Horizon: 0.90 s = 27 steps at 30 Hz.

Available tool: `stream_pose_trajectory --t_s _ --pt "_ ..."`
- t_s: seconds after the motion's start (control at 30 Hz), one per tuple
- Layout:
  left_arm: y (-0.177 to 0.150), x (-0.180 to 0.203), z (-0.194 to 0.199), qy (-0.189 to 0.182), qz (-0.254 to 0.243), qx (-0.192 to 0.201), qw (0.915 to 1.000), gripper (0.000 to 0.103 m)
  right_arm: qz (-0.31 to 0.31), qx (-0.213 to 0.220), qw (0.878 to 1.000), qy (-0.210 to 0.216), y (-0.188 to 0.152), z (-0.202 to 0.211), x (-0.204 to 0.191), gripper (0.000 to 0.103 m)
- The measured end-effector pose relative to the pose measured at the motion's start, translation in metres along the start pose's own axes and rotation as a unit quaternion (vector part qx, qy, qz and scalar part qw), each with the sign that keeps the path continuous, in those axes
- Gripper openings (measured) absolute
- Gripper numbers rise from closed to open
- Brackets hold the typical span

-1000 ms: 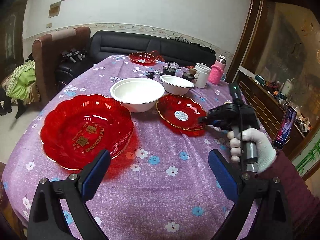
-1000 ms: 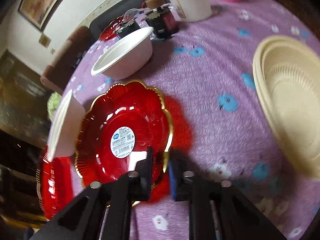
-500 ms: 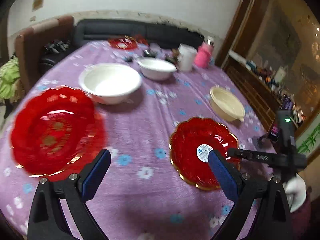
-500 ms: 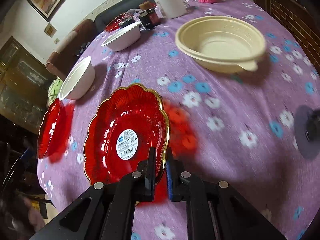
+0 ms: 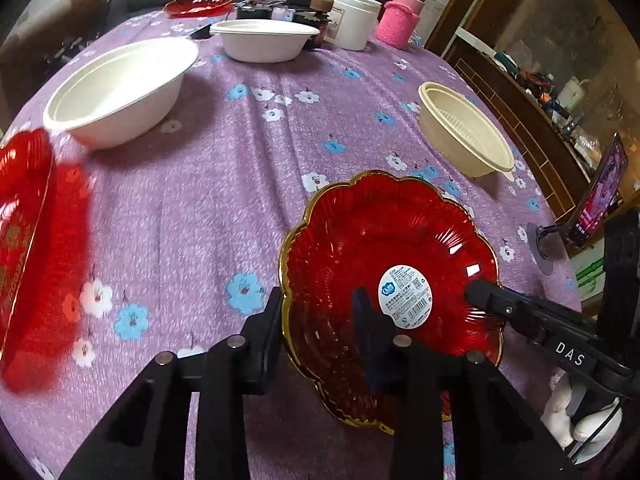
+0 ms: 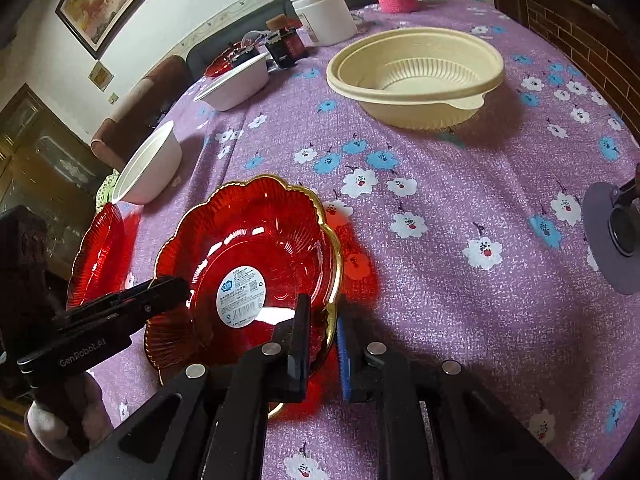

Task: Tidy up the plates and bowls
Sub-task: 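Carry the small red plate with both grippers over the large red 'THE WEDDING' plate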

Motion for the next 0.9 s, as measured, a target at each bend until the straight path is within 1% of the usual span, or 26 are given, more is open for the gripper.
stream_pose_trajectory --t_s 0.13,0.3,0.43,0.9 --pt "-0.002 -0.006 0.019 -0.007 0.013 0.016 0.9998 0.032 -0.006 0.015 1.0 0.022 -0.003 0.011 -0.008 0.011" --pt "-0.003 -0.012 0.046 -0.002 0.02 0.047 0.9987 0.032 0.016 0.042 0.999 0.018 -0.002 0.025 -0.03 0.012" --pt "-0.006 -0.023 0.061 -0.001 0.031 0.061 0.9976 0.032 0.025 0.044 0.998 0.026 -0.001 0.025 -0.046 0.012" --pt "-0.016 -0.049 0.078 -0.002 0.061 0.077 0.9952 0.032 0.043 0.038 0.998 0.038 -0.003 0.016 -0.076 0.012"
Point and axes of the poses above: each gripper's, at about its wrist camera, not at the fingertips, and z roughly against the way its jaws point, x to its right, y to its top, the point moved 8 cm from there along -z, roughly the way its jaws point, and after that the axes turned 1 degree about x, right-handed, at the moved point
